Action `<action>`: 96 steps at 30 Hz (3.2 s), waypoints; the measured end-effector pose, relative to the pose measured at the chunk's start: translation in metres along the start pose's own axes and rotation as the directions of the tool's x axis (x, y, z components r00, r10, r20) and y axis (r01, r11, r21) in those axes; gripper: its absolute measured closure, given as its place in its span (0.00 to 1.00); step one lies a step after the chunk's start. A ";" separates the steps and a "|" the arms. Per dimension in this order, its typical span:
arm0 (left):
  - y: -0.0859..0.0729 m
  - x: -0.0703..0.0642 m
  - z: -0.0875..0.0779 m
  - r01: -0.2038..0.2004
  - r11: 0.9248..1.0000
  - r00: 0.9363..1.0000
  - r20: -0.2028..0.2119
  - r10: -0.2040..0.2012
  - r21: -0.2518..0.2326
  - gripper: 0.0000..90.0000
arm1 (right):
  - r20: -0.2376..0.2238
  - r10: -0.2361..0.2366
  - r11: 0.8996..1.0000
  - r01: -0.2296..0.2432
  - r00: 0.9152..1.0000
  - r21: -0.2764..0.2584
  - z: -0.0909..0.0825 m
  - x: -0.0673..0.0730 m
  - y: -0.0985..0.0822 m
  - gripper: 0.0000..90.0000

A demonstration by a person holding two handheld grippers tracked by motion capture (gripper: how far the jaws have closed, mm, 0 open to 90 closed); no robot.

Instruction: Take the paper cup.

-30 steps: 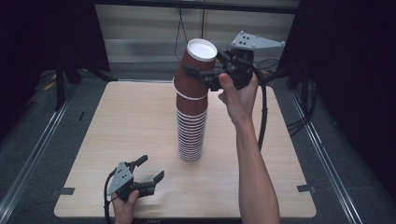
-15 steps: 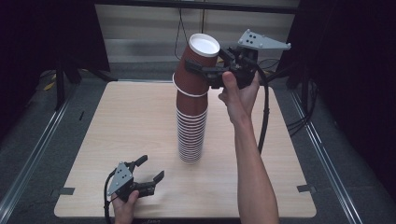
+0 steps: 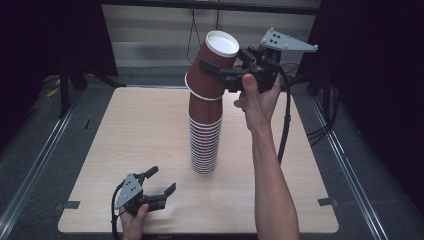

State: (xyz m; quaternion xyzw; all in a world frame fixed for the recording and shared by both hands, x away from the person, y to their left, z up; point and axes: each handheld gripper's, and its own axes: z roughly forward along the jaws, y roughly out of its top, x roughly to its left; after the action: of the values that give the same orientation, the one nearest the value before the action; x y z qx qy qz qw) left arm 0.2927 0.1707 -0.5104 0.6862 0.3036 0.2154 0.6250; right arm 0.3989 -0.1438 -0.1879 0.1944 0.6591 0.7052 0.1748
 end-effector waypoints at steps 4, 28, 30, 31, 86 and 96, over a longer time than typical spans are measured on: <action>0.000 0.000 0.000 -0.001 1.000 1.000 0.001 0.001 0.000 0.18 | -0.003 0.007 1.000 -0.007 1.000 -0.019 -0.003 0.000 0.000 0.24; 0.000 0.000 0.000 -0.003 1.000 1.000 -0.003 0.003 0.002 0.18 | -0.019 0.023 0.998 -0.024 1.000 -0.066 -0.017 0.001 0.008 0.24; 0.000 0.000 0.000 -0.002 1.000 1.000 -0.003 0.002 0.002 0.18 | -0.015 0.021 0.998 -0.022 1.000 -0.064 -0.018 0.001 0.008 0.24; 0.000 0.000 0.000 -0.002 1.000 1.000 -0.003 0.002 0.002 0.18 | -0.013 0.019 0.998 -0.020 1.000 -0.065 -0.019 0.000 0.008 0.24; 0.002 0.004 0.004 0.030 0.999 0.998 0.056 -0.032 0.035 0.17 | 0.246 0.079 0.991 -0.102 0.966 0.083 -0.102 -0.029 -0.076 0.24; 0.007 0.009 0.013 0.086 0.994 0.991 0.093 -0.092 0.061 0.18 | 0.225 0.128 0.979 -0.159 0.966 0.125 -0.108 -0.019 -0.121 0.24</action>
State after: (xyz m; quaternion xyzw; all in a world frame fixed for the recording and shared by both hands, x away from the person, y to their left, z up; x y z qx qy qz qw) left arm 0.3092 0.1667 -0.5055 0.6990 0.3095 0.1454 0.6281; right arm 0.3596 -0.2376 -0.3154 0.3289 0.6690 0.6419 0.1795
